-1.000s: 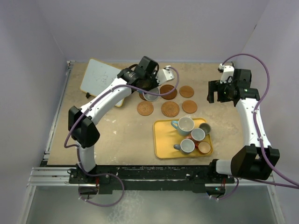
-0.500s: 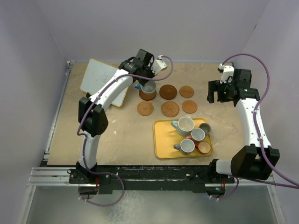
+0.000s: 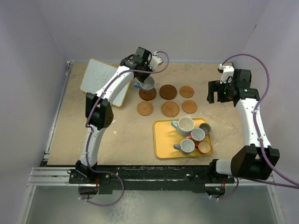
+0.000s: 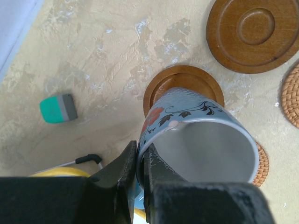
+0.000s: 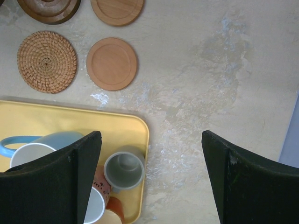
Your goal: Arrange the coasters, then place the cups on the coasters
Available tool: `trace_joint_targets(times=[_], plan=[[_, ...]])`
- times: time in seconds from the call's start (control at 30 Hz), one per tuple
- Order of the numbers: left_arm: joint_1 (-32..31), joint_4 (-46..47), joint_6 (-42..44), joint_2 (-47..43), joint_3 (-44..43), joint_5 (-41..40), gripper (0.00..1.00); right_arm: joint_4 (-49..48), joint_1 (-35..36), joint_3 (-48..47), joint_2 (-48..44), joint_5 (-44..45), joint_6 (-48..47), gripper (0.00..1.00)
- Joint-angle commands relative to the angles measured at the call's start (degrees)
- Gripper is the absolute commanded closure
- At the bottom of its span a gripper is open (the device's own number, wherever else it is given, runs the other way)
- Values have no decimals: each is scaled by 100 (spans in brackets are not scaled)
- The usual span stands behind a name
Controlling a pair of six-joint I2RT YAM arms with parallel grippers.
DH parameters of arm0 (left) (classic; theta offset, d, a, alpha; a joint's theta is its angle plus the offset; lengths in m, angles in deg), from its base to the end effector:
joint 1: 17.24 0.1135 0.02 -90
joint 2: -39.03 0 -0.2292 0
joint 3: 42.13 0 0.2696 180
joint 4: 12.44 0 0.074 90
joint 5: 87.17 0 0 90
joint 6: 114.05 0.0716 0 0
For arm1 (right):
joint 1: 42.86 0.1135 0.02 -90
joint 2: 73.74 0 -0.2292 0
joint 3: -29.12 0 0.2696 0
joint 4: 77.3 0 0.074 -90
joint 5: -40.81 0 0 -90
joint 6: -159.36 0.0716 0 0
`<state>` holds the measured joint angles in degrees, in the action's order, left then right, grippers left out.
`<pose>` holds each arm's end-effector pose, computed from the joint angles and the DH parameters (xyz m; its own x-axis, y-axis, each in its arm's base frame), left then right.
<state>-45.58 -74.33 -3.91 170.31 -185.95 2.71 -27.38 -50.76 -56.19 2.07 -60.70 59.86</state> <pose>0.4659 -0.2511 0.2338 -0.4639 0.6414 -0.6111 0.6745 0.7029 0.2258 0.3382 -0.0325 0.2867 -0.6308 -0.0757 -0.7722 -0.1216 0.9926 0.0020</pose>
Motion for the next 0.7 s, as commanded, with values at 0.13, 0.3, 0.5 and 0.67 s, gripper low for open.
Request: trace_joint_targets(times=[0.13,0.3,0.5,0.67], plan=[[133,-43,-481,253,-723,224,97,-107,-18,11,-93,-9,-70,11],[168,-114,-556,342,-751,300,97,-111,-18,11,-93,-9,-74,11],[201,-148,-625,383,-751,448,97,-121,-20,11,-84,-5,-85,11],[214,-161,-643,475,-830,454,97,-133,-17,13,-75,-18,-100,11]])
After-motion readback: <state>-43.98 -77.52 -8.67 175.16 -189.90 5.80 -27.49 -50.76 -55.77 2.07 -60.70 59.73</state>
